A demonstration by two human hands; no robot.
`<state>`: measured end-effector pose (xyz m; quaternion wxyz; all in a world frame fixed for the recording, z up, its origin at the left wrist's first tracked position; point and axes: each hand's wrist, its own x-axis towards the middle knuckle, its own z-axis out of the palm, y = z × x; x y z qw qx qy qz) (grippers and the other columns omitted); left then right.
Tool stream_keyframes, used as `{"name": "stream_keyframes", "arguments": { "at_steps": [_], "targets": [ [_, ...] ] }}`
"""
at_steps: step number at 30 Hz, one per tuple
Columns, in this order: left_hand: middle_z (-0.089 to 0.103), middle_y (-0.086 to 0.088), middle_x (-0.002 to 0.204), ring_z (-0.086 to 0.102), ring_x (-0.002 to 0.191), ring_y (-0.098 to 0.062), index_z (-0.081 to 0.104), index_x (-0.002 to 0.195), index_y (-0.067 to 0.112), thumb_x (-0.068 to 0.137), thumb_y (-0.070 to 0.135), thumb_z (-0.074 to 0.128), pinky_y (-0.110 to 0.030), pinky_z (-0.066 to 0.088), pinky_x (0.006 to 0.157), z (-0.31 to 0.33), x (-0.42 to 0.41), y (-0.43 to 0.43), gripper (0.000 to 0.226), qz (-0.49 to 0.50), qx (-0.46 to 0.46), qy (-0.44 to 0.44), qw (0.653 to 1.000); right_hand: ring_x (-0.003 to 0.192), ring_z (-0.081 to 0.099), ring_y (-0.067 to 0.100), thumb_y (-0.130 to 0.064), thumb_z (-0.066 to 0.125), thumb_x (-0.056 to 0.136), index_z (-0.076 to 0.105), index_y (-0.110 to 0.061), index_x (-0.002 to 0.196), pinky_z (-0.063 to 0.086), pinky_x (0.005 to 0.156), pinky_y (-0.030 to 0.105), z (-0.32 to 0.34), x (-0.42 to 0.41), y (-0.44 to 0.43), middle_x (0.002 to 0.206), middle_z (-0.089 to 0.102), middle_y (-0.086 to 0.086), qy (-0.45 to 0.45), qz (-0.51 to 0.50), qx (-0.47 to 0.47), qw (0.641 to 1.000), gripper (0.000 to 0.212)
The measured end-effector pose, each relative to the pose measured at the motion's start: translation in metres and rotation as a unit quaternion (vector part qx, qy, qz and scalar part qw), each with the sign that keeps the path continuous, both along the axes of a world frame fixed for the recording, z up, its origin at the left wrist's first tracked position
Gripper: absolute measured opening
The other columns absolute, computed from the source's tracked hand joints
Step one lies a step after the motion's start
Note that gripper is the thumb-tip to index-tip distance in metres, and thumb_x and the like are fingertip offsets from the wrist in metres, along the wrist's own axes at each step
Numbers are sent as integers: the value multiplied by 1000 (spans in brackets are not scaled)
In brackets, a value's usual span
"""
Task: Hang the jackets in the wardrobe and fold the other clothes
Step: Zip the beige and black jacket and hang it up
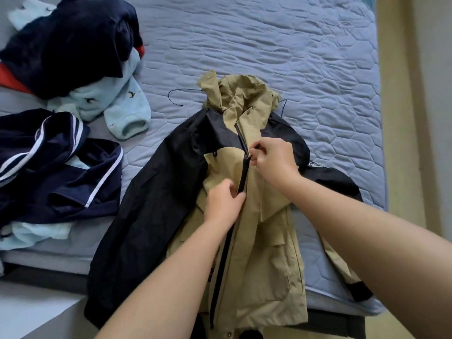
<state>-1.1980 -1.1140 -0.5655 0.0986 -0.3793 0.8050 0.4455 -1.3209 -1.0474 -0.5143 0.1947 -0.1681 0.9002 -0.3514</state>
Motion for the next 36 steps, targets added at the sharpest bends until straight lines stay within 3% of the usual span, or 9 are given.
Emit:
{"name": "stream_keyframes", "arguments": {
  "at_steps": [4, 10, 14, 19, 24, 27, 29, 33, 36],
  "targets": [
    [60, 3, 77, 58, 76, -18, 53, 73, 22, 88, 28, 64, -36, 54, 70, 10, -26, -4, 19, 4, -25, 15, 1000, 76, 65, 25, -3, 55, 89, 69, -8, 76, 53, 76, 44, 4, -8, -3, 75, 69, 7, 20, -5, 2, 1000, 19],
    [57, 5, 74, 56, 69, -14, 49, 73, 25, 89, 31, 62, -33, 53, 64, -7, 28, 7, 22, -13, -11, -28, 999, 79, 64, 25, -8, 58, 88, 69, -11, 75, 51, 81, 38, -2, -11, 0, 78, 70, 7, 17, -12, 5, 1000, 18],
    [58, 6, 77, 54, 74, -17, 48, 74, 24, 89, 33, 60, -30, 44, 61, -11, 43, 11, 22, -73, -45, -22, 996, 77, 56, 15, -16, 63, 89, 68, -17, 80, 42, 68, 27, -20, -5, 16, 85, 64, 0, -72, -70, 7, 995, 10],
    [52, 9, 77, 50, 74, -18, 40, 75, 24, 90, 34, 57, -30, 35, 60, -13, 52, 14, 25, -133, -73, -25, 988, 71, 49, 16, -16, 63, 89, 69, -19, 74, 45, 66, 32, -36, 8, 25, 70, 58, -1, -276, -194, -101, 936, 16],
    [62, 6, 87, 60, 84, -17, 56, 80, 26, 84, 27, 55, -34, 53, 77, 5, 39, -15, 5, -122, 69, -66, 988, 78, 55, 18, -15, 64, 91, 72, -17, 78, 44, 71, 32, -36, 23, 47, 79, 65, 4, -356, -233, -201, 882, 15],
    [64, 2, 92, 60, 89, -20, 60, 85, 21, 86, 19, 51, -32, 50, 80, 29, -3, -49, 9, -10, 10, -11, 1000, 74, 65, 13, -12, 63, 91, 73, -12, 81, 52, 65, 23, -26, 27, 64, 81, 70, 6, -406, -240, -243, 848, 15],
    [60, 0, 101, 58, 93, -22, 58, 94, 21, 85, 14, 49, -33, 47, 80, 45, -37, -58, 14, -44, -60, 32, 997, 74, 68, 12, -11, 62, 91, 74, -10, 83, 54, 63, 23, -19, 34, 76, 82, 72, 8, -435, -229, -250, 834, 14],
    [52, 0, 130, 54, 112, -26, 48, 126, 24, 87, 11, 45, -37, 46, 89, 60, -99, -40, 41, -318, -143, 48, 936, 72, 67, 13, -6, 58, 92, 70, -7, 85, 54, 68, 26, -8, 61, 93, 77, 70, 6, -476, -188, -232, 828, 14],
    [52, -5, 134, 52, 120, -29, 36, 139, 21, 89, 23, 48, -37, 42, 85, 46, -118, -27, 51, -505, -262, -98, 817, 60, 64, 5, -3, 56, 93, 68, -6, 83, 49, 54, 17, -3, 84, 103, 67, 68, -2, -486, -148, -209, 836, 15]
  ]
}}
